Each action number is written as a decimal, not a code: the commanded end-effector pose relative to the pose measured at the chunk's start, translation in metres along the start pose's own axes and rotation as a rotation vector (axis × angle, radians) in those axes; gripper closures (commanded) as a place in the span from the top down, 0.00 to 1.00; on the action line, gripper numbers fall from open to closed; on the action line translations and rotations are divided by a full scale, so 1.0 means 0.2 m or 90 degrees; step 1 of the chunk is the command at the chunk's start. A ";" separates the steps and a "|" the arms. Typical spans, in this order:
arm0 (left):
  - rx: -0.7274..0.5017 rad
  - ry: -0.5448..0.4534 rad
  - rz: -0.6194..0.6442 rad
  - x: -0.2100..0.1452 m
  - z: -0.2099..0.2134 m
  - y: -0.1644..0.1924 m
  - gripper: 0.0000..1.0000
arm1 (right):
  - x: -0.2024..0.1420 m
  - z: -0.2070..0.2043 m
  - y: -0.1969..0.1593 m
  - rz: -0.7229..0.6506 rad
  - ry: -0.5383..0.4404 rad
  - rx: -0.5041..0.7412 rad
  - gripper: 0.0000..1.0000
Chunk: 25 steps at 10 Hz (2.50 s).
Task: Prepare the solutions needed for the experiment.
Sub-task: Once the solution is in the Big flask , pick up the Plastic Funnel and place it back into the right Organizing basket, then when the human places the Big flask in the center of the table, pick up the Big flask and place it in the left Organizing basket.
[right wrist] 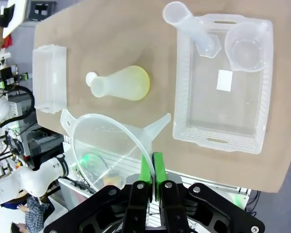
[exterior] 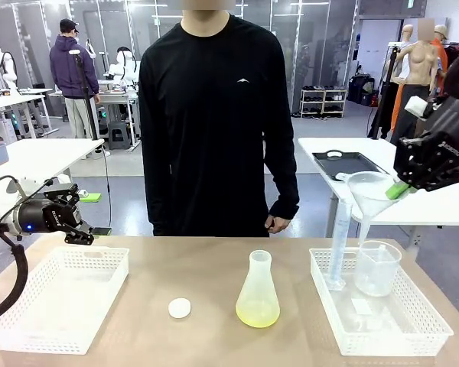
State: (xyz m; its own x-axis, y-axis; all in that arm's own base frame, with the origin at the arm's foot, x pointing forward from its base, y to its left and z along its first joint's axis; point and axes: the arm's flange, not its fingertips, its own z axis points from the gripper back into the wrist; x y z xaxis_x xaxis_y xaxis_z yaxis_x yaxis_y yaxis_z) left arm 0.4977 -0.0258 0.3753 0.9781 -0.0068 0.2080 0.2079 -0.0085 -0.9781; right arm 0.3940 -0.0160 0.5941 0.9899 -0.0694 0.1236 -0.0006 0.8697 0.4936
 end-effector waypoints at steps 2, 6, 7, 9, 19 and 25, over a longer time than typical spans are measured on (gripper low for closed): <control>-0.001 0.001 -0.001 0.00 0.00 -0.01 1.00 | 0.03 -0.16 -0.13 0.021 0.030 -0.013 0.00; -0.001 0.001 -0.001 0.00 0.00 -0.01 1.00 | 0.06 -0.51 -0.37 -0.034 0.083 -0.003 0.00; -0.001 0.001 -0.001 0.00 0.00 -0.01 1.00 | 0.07 -0.58 -0.41 -0.049 0.094 -0.016 0.00; -0.001 0.001 -0.001 0.00 0.00 -0.01 1.00 | 0.13 -0.67 -0.47 -0.075 0.096 -0.031 0.00; -0.001 0.001 -0.001 0.00 0.00 -0.01 1.00 | 0.26 -0.83 -0.51 -0.140 0.112 -0.022 0.81; -0.001 0.001 -0.001 0.00 0.00 -0.01 1.00 | 0.21 -0.81 -0.54 -0.127 0.120 -0.043 0.81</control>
State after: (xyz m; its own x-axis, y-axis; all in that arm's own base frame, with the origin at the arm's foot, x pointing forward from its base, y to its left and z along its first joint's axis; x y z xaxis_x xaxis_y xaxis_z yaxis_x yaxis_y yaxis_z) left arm 0.4977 -0.0258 0.3753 0.9781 -0.0068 0.2081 0.2081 -0.0084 -0.9781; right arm 0.4597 -0.0320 0.4059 0.9779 -0.1576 -0.1376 0.2028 0.8755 0.4385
